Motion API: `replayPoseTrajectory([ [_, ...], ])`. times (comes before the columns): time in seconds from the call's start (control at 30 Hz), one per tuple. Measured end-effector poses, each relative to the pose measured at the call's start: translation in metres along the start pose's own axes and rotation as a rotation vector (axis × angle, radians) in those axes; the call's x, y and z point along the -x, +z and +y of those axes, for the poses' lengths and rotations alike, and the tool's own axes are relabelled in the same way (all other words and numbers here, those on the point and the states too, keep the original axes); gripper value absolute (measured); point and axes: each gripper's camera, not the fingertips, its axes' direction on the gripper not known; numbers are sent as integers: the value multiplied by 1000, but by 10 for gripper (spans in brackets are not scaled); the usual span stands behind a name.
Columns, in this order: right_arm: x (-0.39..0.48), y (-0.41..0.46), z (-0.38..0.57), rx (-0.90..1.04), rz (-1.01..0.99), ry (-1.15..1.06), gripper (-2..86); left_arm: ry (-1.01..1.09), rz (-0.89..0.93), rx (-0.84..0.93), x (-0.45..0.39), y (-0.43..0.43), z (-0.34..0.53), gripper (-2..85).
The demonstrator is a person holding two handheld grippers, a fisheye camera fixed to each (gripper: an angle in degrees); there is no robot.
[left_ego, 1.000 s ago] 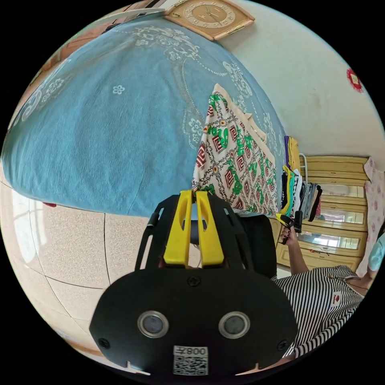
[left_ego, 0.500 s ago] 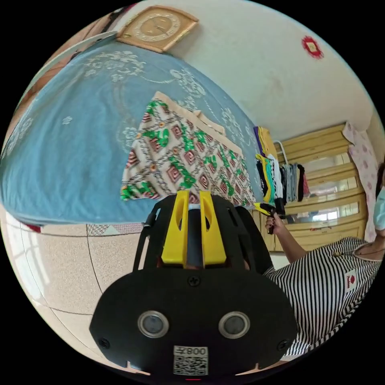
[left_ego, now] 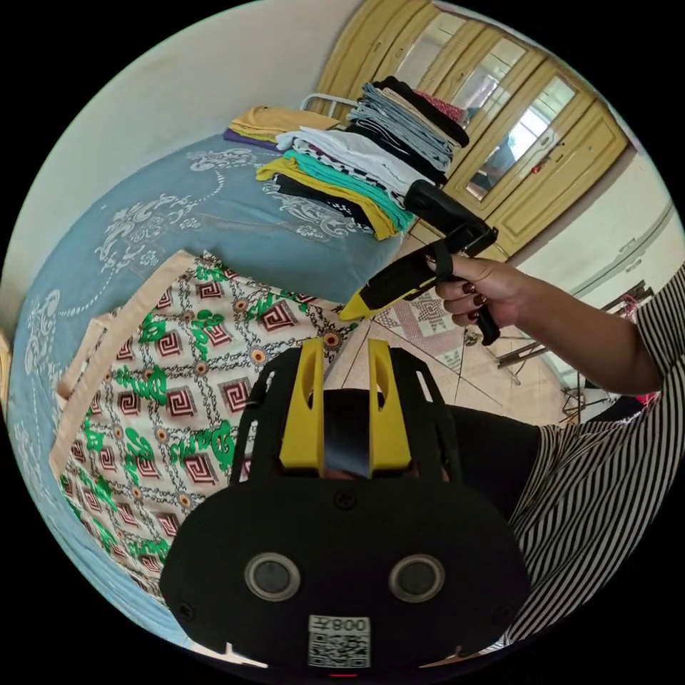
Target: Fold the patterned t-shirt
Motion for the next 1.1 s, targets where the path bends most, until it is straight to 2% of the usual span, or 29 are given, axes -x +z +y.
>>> replayPoseTrajectory([
  [0.07, 4, 3, -3, 3, -18, -8, 26, 63, -69, 61, -25, 21, -20, 71],
  [0.2, 12, 17, -11, 38, 18, -21, 28, 52, -205, 83, -48, 36, -37, 24],
  [0.43, 4, 10, -29, -28, 57, -14, 40, -40, -127, 43, -58, 42, -56, 8],
  [0.57, -2, 10, -74, -99, 148, 1, 78, -32, -114, 56, -69, 55, -70, 7],
  [0.73, 16, 44, -148, -77, 274, -34, 95, -38, -102, 68, -78, 69, -83, 7],
  [0.8, 24, 64, -181, -61, 356, -29, 93, -44, -91, 68, -79, 73, -87, 7],
  [1.1, 47, 121, -233, -23, 457, -65, 51, -55, -49, 67, -78, 88, -98, 8],
])
